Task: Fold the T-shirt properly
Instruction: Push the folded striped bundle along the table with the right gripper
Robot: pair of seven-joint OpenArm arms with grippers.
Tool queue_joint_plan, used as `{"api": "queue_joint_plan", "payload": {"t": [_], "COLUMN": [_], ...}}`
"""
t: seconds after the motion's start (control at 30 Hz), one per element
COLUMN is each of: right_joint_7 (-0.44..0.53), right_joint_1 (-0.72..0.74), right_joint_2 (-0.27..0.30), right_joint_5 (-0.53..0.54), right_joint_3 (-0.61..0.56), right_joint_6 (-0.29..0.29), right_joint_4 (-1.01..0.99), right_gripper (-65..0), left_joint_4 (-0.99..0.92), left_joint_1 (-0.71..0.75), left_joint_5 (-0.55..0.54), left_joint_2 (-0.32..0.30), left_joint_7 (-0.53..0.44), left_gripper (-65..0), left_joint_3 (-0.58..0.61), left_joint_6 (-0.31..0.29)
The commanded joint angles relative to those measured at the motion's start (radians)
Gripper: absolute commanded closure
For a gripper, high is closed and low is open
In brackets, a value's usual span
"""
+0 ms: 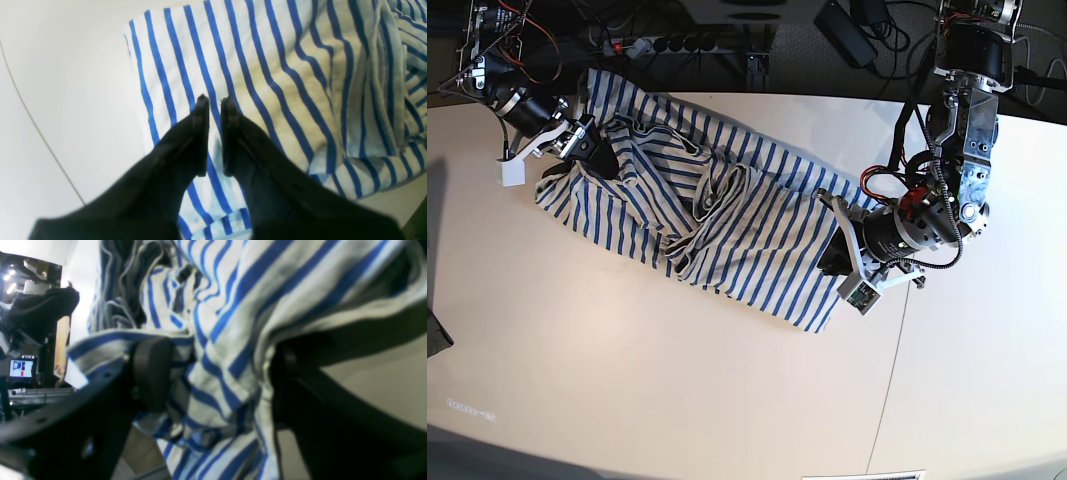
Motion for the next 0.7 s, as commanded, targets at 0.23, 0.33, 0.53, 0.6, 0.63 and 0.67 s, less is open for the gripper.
{"api": "queue_joint_plan", "payload": {"t": [0.23,0.33,0.53,0.6,0.63,0.67], "right_joint_7": [-0.008,0.013,0.046,0.053,0.053,0.053], "right_joint_1": [-0.017,-0.005,0.053,0.075,0.088,0.101], "right_joint_2": [0.001,0.001,0.043,0.078,0.096,0.117], "right_joint_5": [-0.092,-0.161,-0.266,-0.286,-0.293,-0.302], "right_joint_3": [-0.008,-0.008,-0.003,0.005,0.01,0.013], "right_joint_6": [0.051,0.052,0.052,0.052,0.052,0.052], "right_joint_4": [-0.01,-0.01,-0.01,-0.01,-0.01,-0.01], "right_gripper": [0.0,0.0,0.0,0.0,0.0,0.0], "left_joint_4": [0.019,0.019,0.019,0.019,0.019,0.019], "left_joint_1": [-0.017,-0.017,-0.017,-0.017,-0.017,-0.017], "left_joint_5": [-0.01,-0.01,-0.022,-0.025,-0.027,-0.034], "left_joint_2": [-0.003,-0.003,-0.004,-0.006,-0.012,-0.018], "left_joint_7": [-0.018,-0.019,-0.017,-0.011,-0.011,-0.011], "left_gripper": [-7.0,-6.9,-6.9,-6.9,-6.9,-6.9], "left_joint_3": [-0.003,-0.003,-0.003,-0.003,-0.003,-0.003], "left_joint_6": [0.008,0.008,0.008,0.008,0.009,0.008]}}
